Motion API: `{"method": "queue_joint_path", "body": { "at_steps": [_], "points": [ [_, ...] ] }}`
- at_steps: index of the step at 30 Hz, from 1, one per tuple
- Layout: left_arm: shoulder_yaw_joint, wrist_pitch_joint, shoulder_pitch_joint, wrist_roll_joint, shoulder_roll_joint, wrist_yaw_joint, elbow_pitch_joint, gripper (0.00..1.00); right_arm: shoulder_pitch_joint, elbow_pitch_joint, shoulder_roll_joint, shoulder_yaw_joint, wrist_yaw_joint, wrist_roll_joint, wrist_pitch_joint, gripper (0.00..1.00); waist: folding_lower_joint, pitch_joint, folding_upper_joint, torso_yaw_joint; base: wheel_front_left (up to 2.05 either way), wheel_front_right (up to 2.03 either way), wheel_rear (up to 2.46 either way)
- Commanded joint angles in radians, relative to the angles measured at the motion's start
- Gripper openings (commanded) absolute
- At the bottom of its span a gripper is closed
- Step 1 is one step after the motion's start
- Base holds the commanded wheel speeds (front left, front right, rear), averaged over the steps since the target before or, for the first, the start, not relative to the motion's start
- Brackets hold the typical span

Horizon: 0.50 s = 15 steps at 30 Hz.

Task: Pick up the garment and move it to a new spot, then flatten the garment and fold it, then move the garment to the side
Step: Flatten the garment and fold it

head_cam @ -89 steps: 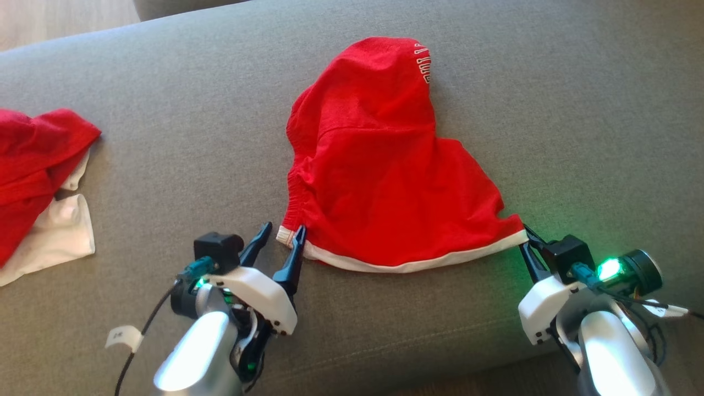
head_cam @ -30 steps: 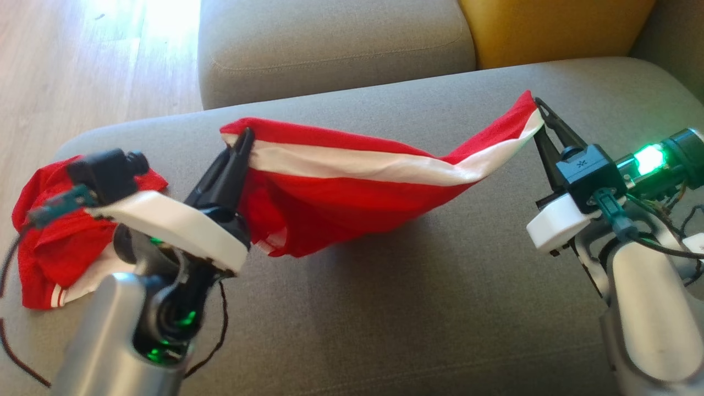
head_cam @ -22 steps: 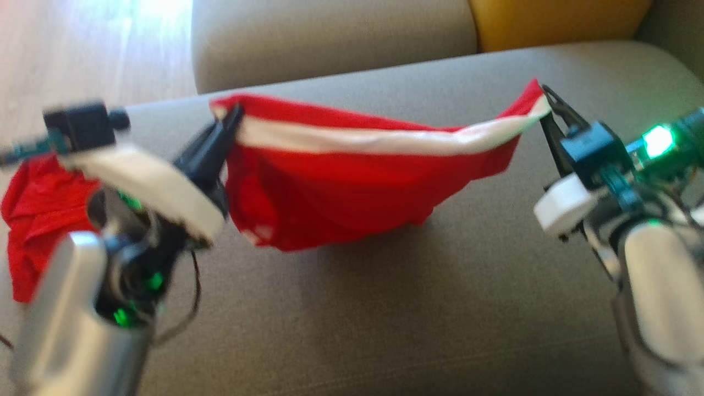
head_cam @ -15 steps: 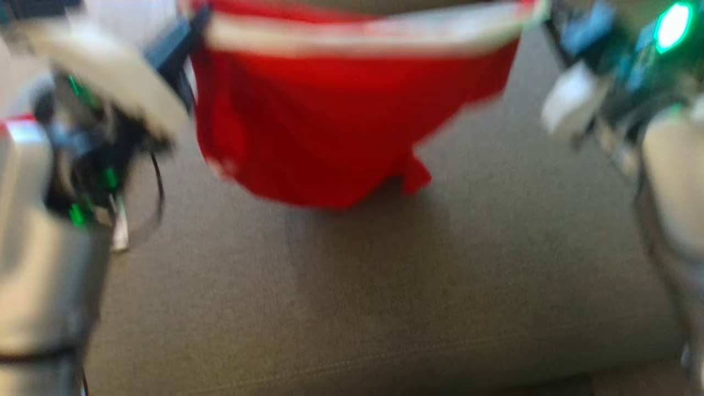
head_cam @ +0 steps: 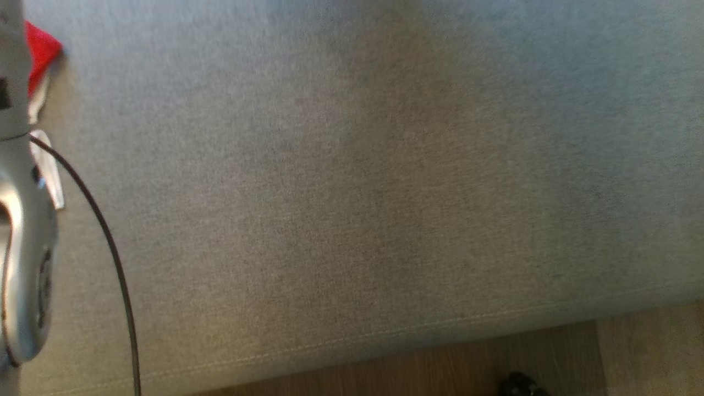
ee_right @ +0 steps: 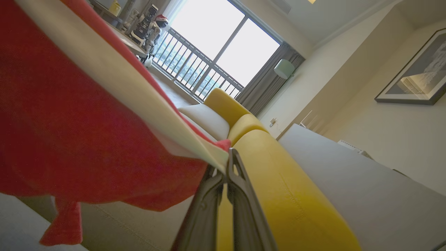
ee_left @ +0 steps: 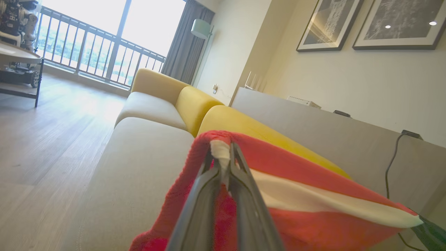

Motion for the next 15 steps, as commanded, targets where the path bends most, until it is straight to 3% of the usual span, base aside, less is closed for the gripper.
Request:
{"method": "queue_joint_path", "body": {
  "at_steps": [1, 4, 9, 15],
  "points": [
    [0.023, -0.031, -0.032, 0.008, 0.033, -0.012, 0.008, 0.0, -0.016, -0.009, 0.035, -0.03, -0.001, -0.034, -0.022, 0.0, -0.0004, 0.058, 0.0, 0.011, 0.0, 0.0, 0.0],
    [0.0, -0.094, -0.043, 0.023, 0.008, -0.05, 0.112, 0.0, -0.001, 0.045, 0.082, -0.08, -0.001, -0.114, -0.076, 0.0, -0.0004, 0.085, 0.0, 0.018, 0.0, 0.0, 0.0],
    [-0.083, -0.093, 0.022, 0.051, -0.032, -0.097, 0.269, 0.0, 0.096, 0.192, 0.117, -0.11, -0.001, -0.194, -0.106, 0.0, -0.0004, 0.107, 0.0, 0.038, 0.0, 0.0, 0.0],
    [-0.173, -0.077, 0.156, 0.075, -0.026, -0.13, 0.413, 0.0, 0.189, 0.363, 0.113, 0.005, -0.001, -0.294, -0.153, 0.0, -0.0004, 0.07, 0.0, 0.036, 0.0, 0.0, 0.0]
  ]
}}
